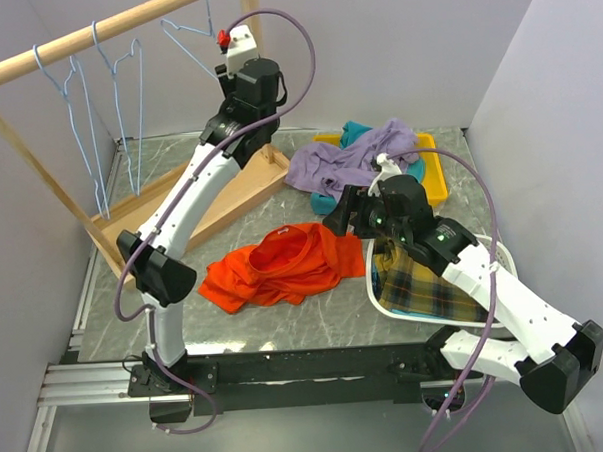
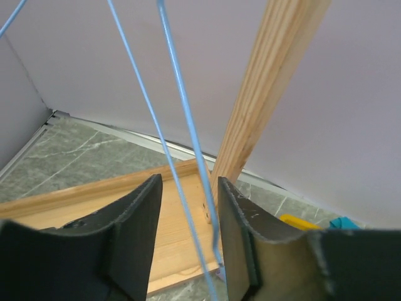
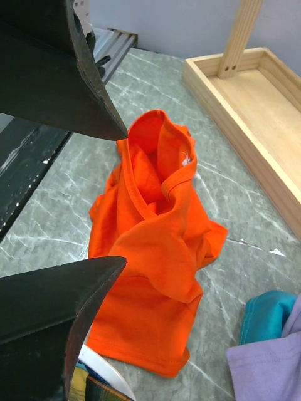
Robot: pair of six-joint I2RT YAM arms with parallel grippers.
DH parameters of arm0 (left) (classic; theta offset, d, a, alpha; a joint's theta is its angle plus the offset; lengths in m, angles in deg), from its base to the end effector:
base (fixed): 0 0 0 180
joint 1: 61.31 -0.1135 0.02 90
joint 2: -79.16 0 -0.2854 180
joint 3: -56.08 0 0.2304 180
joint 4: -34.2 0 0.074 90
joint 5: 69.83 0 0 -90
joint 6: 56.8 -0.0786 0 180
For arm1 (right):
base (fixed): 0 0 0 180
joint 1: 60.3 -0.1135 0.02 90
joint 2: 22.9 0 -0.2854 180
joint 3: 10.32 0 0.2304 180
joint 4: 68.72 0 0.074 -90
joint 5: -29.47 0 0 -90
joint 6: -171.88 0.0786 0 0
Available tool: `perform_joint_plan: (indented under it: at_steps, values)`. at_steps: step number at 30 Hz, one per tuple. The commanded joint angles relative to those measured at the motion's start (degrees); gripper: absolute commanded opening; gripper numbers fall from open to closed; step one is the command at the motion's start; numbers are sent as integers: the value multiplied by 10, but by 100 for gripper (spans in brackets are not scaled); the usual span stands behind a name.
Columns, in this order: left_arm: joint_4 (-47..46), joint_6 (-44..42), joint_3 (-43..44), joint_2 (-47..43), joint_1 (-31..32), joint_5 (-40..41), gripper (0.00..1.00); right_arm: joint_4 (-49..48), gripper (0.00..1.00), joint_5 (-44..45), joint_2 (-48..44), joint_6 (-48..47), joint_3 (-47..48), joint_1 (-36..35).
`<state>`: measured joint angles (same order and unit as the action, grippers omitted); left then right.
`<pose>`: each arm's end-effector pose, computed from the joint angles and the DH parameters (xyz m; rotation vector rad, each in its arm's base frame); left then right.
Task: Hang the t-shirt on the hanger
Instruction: Pick up the hanger from the clothesline.
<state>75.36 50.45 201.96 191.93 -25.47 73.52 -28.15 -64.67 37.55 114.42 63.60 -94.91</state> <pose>0.3962 -0.2084 0.4856 -0.4083 1.6042 0.0930 0.1935 0.1404 0.3460 -0.0859 2.1383 0.7881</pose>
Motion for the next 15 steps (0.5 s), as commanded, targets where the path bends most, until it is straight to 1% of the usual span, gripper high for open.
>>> perform_joint_plan:
  at_steps: [1, 2, 5, 10, 11, 13, 15]
  values:
    - [-14, -4, -25, -52, -3, 6, 42, -1, 82, -4, -19, -3, 20, 2]
    - [-13, -1, -30, -61, -4, 4, 39, -2, 82, -7, -19, -3, 19, 2]
    - [-1, 9, -42, -69, -9, -7, 36, -2, 82, -7, -22, -1, 16, 2]
    - [16, 16, -51, -92, -19, -25, 37, -4, 82, -11, -25, 2, 11, 2]
    - [17, 13, -51, -97, -23, -26, 35, -4, 82, -11, -25, 2, 11, 2]
    - [23, 10, -50, -99, -28, -32, 35, -3, 82, -12, -25, 2, 11, 2]
    - [28, 8, -50, -103, -40, -52, 36, -2, 82, -12, -26, 1, 12, 2]
